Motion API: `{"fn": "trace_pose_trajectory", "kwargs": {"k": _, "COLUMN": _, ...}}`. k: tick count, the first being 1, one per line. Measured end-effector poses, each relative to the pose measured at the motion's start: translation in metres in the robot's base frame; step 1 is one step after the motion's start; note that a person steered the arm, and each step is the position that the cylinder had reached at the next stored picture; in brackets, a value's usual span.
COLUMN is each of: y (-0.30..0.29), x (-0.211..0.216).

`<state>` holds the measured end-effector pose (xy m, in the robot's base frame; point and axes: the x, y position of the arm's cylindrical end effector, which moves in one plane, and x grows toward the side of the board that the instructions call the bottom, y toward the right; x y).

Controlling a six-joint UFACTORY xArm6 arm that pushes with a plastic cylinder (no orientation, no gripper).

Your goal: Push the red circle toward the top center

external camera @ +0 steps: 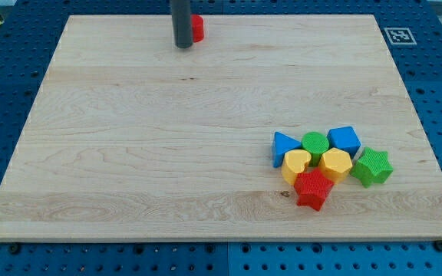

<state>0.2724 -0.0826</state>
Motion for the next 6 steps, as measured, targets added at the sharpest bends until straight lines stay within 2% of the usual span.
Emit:
{"fn": "trace_pose_trajectory", "kwargs": {"k": 2, "y": -0.004, "x": -0.019}}
{"fn": "trace_pose_trajectory", "kwargs": {"k": 5, "y": 0.025, "x": -0.03}}
{"fn": "trace_pose_trajectory", "kwargs": {"k": 6, "y": 0.026, "x": 0.019}}
